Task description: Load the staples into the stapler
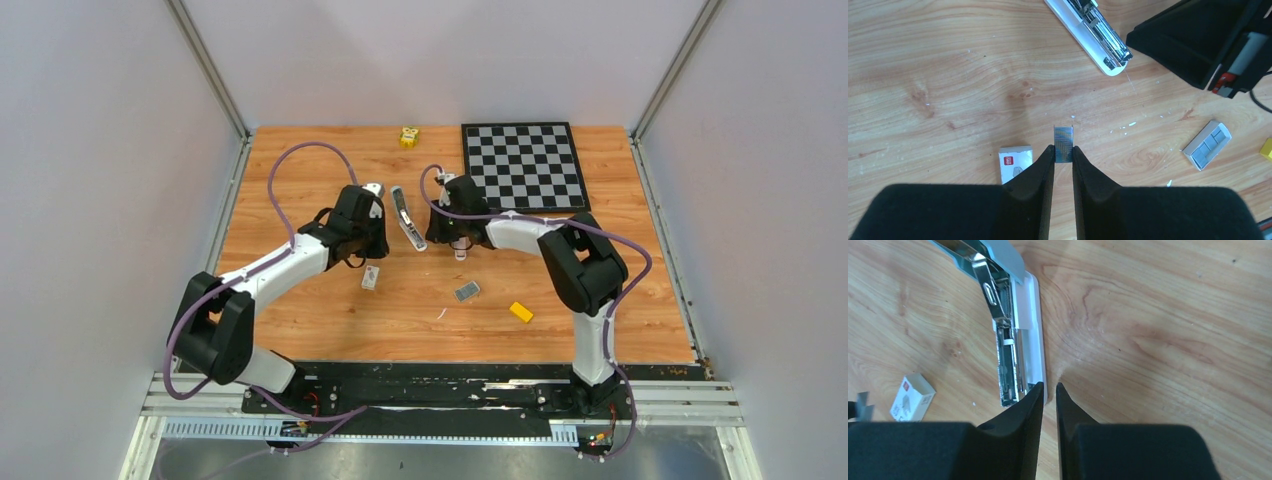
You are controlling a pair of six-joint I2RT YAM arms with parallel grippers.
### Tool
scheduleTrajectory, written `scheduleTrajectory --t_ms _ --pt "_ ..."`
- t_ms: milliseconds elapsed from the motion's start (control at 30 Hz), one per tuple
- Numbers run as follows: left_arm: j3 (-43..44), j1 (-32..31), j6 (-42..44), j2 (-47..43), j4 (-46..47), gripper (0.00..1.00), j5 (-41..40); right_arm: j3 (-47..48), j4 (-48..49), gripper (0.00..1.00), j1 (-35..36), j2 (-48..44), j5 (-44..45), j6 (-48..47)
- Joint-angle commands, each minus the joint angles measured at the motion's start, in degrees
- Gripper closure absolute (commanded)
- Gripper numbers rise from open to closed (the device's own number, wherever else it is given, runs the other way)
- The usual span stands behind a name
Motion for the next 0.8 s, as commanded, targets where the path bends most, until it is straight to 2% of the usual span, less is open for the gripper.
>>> scheduleTrajectory --t_ms 0,567,767 --pt "-1.23 1.03 -0.52 -1.85 0.60 0.80 1.57 1.59 -1.77 0.82 1.67 2.25 1.59 -1.15" --pt "-0.20 1.25 -2.10 1.28 3.33 0.80 3.61 0.31 0.47 0.83 4.44 2.85 -1.71 -0.07" --pt "0.98 1.24 -0.61 3.64 6.22 0.80 5.40 -1.89 -0.99 0.83 4.21 -1.01 -1.22 -0.95"
